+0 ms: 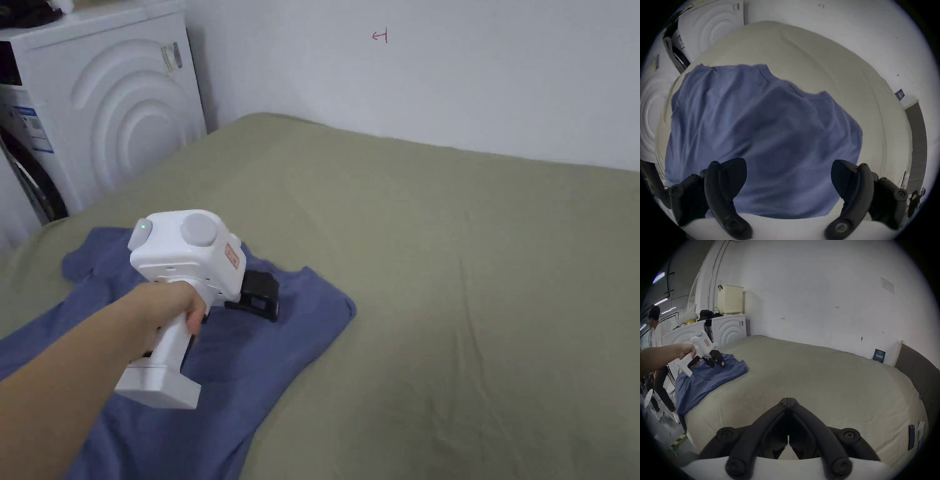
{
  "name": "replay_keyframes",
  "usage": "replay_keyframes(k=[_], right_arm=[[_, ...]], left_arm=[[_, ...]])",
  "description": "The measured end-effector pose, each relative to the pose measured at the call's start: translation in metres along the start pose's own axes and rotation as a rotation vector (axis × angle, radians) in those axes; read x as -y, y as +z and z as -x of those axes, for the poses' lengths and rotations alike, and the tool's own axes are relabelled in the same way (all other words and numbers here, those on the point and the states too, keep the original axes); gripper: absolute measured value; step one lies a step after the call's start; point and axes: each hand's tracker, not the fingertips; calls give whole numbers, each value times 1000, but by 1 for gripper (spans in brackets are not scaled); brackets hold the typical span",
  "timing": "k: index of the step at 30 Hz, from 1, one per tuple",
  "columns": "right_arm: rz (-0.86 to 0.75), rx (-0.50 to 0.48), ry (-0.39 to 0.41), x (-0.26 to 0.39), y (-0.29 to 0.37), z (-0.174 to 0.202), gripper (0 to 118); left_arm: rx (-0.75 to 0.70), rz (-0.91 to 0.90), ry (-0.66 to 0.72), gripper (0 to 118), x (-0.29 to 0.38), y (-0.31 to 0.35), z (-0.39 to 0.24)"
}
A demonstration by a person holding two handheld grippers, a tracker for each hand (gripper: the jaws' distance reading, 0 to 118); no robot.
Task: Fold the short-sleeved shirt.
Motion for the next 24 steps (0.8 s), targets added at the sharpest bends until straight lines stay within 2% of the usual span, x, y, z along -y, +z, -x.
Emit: replay_keyframes(k=[4,7,8,9,10,13,15,17,18,20,24], right_arm=[[0,-20,-15,6,1,1,1],[18,-17,-35,11,2,0,1],[19,-16,-40,13,3,-1,1],[20,-13,-48,14,5,-1,1],[19,-12,-57,15,7,-2,1],[14,6,-74,16,11,-5,1],[17,12,-91,15,15,-7,1],[16,13,-102,14,20,-11,1],[10,11,-109,13,22,-13,1],[-2,32,-114,10,28,-15,1],[-38,40,-157,6,42,-24,1]], left_arm=[[-67,30,-66,107,5,-24,-8],[-90,1,-108,65,3,-26,-4],[-64,-16,-128,25,2,-22,-5],[-40,-12,-150,0,1,-15,-2],[-37,-9,-176,0,2,-10,-1],[15,-27,-140,0,2,0,4],[72,-90,-68,0,0,19,6],[103,-150,-86,0,1,45,-5],[69,-175,-130,0,1,62,-15],[60,-187,-133,0,0,90,-29],[247,-286,-163,0,-18,133,-58]])
